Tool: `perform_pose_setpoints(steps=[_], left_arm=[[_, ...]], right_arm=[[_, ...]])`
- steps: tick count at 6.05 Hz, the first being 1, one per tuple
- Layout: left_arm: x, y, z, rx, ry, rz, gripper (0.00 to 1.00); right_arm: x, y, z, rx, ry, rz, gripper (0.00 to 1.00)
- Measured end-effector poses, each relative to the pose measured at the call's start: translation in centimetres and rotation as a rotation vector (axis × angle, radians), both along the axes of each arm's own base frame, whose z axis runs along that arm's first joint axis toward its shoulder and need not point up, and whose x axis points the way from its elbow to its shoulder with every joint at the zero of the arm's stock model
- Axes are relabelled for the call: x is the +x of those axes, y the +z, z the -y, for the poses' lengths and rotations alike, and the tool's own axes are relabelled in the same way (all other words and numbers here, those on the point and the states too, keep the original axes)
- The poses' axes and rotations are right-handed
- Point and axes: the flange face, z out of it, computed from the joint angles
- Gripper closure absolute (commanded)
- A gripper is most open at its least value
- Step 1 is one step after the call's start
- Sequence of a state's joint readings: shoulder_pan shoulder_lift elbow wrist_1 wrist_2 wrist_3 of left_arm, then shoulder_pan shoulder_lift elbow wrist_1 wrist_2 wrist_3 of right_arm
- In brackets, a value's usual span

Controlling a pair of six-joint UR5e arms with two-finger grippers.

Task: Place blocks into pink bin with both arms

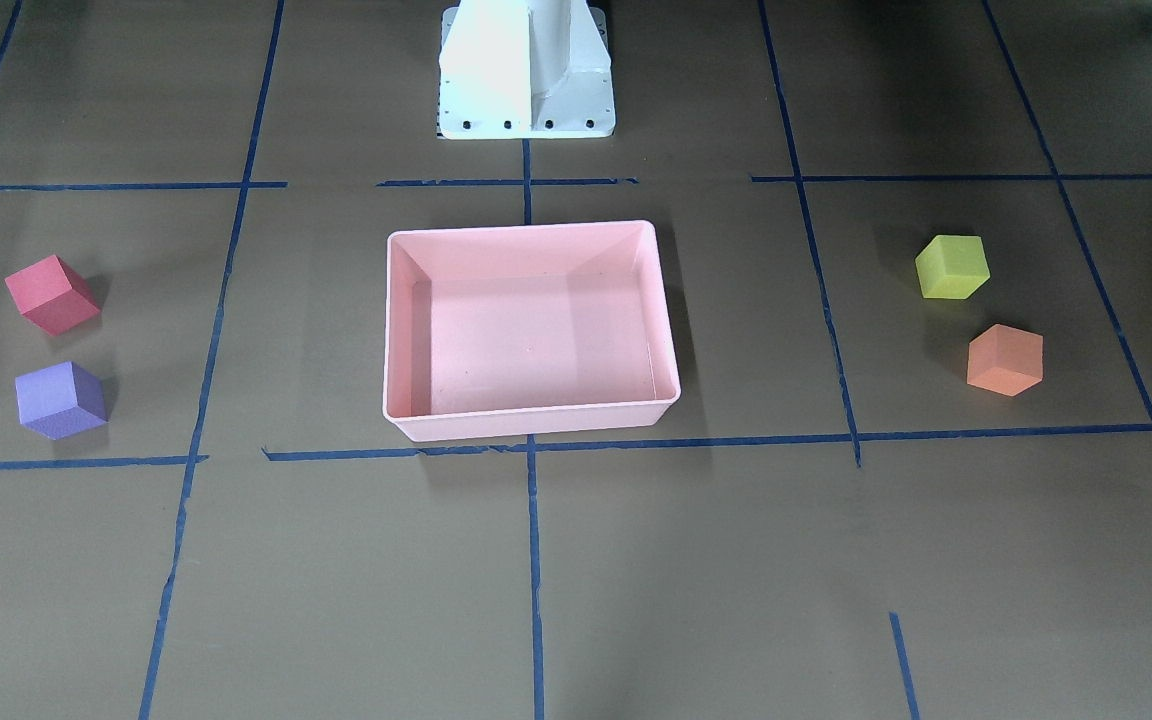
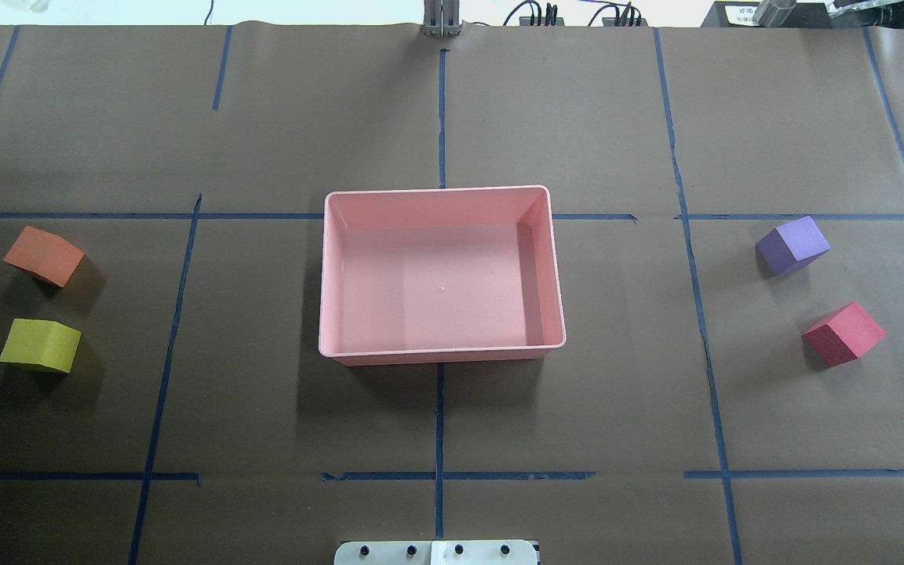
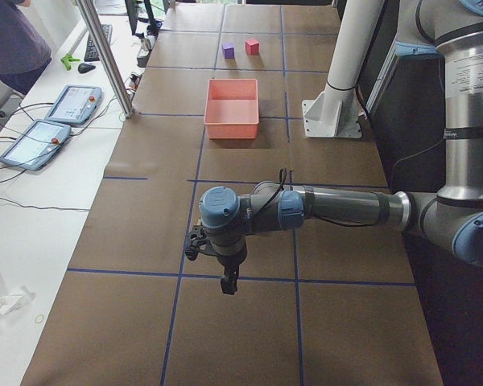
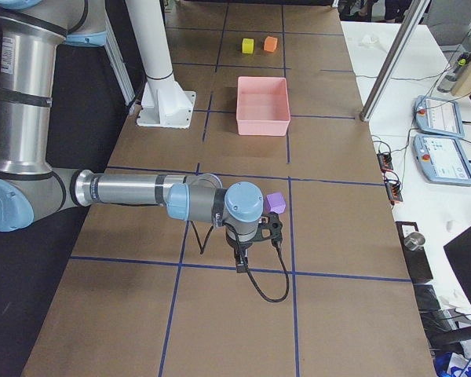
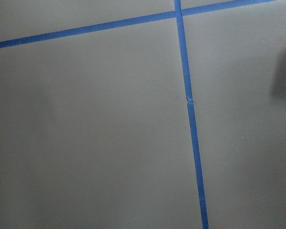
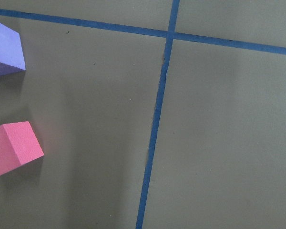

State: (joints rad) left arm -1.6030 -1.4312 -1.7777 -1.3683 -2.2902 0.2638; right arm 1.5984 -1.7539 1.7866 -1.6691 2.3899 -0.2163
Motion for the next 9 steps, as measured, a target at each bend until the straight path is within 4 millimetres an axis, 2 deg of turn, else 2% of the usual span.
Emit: perform_pose_setpoints(steps=[2,3,4,6,7,8,9], left_arm=[[0.1,-0.1,0.0,0.001,0.002,0.000,0.00],[0.1,-0.1,0.0,0.000,0.001,-0.001,0.00],[0.1,-0.1,0.0,-0.001,0.001,-0.002,0.00],[0.2,-0.1,0.0,-0.001,0.000,-0.003,0.00],[0.2,-0.1,0.0,-0.001,0.000,-0.003,0.00],[0.2,-0.1,0.0,0.000,0.000,-0.003,0.00],[0.2,-0.2,0.0,0.001,0.000,-0.003,0.00]], right_arm=[[-0.7,-0.8,0.8,0.031,-0.018,-0.001,0.00],[-3.0,-2.3,2.6,0.112,-0.059,-0.001,0.00],[-6.6,-4.4,5.4,0.173,-0.077,0.008,0.00],[-15.5,-9.7,10.9,0.160,-0.043,0.023,0.01],[-20.2,-11.7,12.0,0.152,-0.038,-0.006,0.01],[-23.5,-12.3,12.1,0.158,-0.046,-0.038,0.01],[-25.3,-12.0,11.9,0.155,-0.062,-0.052,0.01]])
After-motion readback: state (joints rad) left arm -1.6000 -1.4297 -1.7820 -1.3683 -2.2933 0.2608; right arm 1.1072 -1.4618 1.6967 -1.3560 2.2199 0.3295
